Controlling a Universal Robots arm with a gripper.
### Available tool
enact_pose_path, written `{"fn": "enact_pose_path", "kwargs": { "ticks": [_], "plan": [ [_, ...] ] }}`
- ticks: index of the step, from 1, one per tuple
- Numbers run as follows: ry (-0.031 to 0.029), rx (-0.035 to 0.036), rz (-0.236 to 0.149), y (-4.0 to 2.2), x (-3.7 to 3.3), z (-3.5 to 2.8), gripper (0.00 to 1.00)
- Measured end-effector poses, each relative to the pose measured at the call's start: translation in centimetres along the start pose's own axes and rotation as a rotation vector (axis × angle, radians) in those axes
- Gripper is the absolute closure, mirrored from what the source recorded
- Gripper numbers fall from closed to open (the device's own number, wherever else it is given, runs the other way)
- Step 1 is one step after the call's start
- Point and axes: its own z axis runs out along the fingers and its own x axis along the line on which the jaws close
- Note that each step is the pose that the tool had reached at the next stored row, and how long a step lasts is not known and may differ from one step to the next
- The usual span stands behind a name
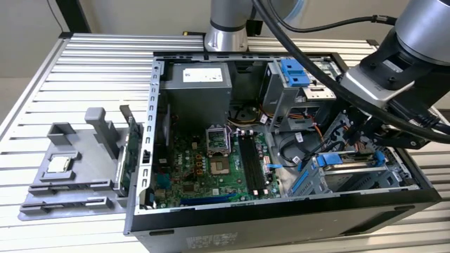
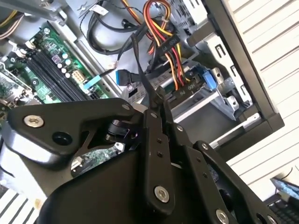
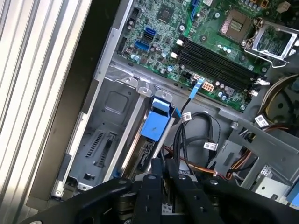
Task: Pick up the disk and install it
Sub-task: 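Insert the second disk wire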
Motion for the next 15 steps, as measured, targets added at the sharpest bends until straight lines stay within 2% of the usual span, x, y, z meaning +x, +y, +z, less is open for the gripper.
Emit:
{"fn": "enact_pose_path", "kwargs": {
  "ticks": [3,15],
  "plan": [
    [0.0009,0.0009,0.013,0.02,0.05,-0.01,1.0],
    [0.0006,0.0011,0.014,0.03,0.07,-0.01,1.0]
  ]
}}
